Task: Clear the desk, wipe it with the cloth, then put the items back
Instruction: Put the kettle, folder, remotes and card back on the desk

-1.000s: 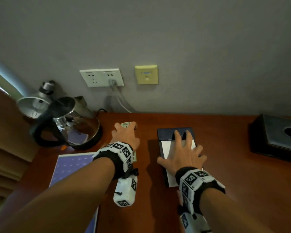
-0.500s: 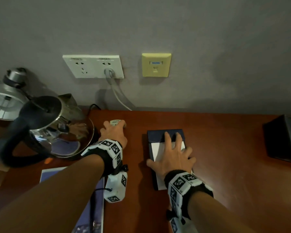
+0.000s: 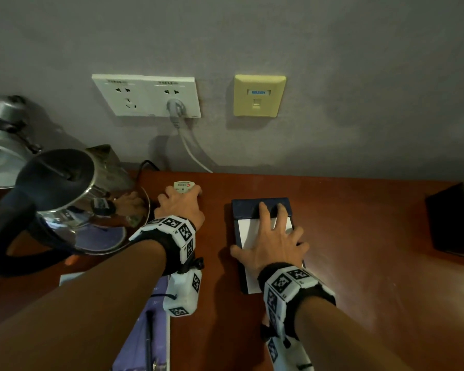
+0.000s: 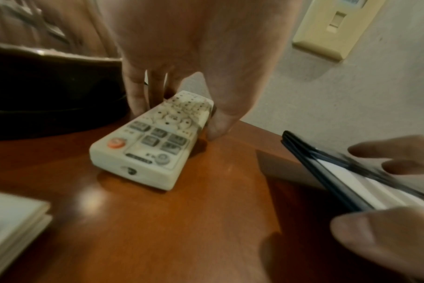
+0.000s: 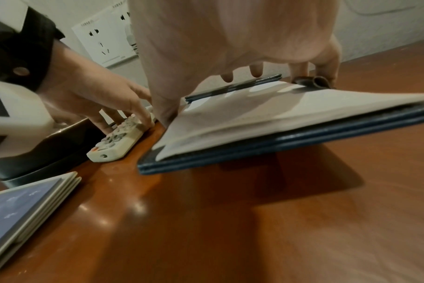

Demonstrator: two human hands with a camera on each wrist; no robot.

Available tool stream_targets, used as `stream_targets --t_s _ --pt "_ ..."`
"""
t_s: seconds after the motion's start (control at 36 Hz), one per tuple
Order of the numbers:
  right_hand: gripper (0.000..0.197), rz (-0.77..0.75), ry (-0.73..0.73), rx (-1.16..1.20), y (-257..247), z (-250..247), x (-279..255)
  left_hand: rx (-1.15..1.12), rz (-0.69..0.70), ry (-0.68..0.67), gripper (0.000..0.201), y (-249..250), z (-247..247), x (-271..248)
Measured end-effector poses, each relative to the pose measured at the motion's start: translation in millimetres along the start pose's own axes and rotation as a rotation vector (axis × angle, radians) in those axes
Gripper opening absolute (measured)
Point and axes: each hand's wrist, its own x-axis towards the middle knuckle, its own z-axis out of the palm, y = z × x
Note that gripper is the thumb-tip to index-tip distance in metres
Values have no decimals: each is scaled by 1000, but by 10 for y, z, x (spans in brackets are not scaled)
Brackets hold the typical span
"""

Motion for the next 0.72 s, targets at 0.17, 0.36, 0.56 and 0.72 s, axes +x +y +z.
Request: stream_targets --t_s 0.17,0.36,0.56,0.72 --pt "110 -26 17 -4 -66 23 -155 -79 34 10 52 -95 -81 -190" --pt "109 -104 3 -29 -140 155 -614 -136 50 85 54 -233 -119 -699" --pt "107 -192 -28 0 -171 423 -1076 -153 31 157 56 -476 -32 -1267" --pt "103 -218 -49 11 -196 659 -1376 -193 11 242 57 -739 159 -1675"
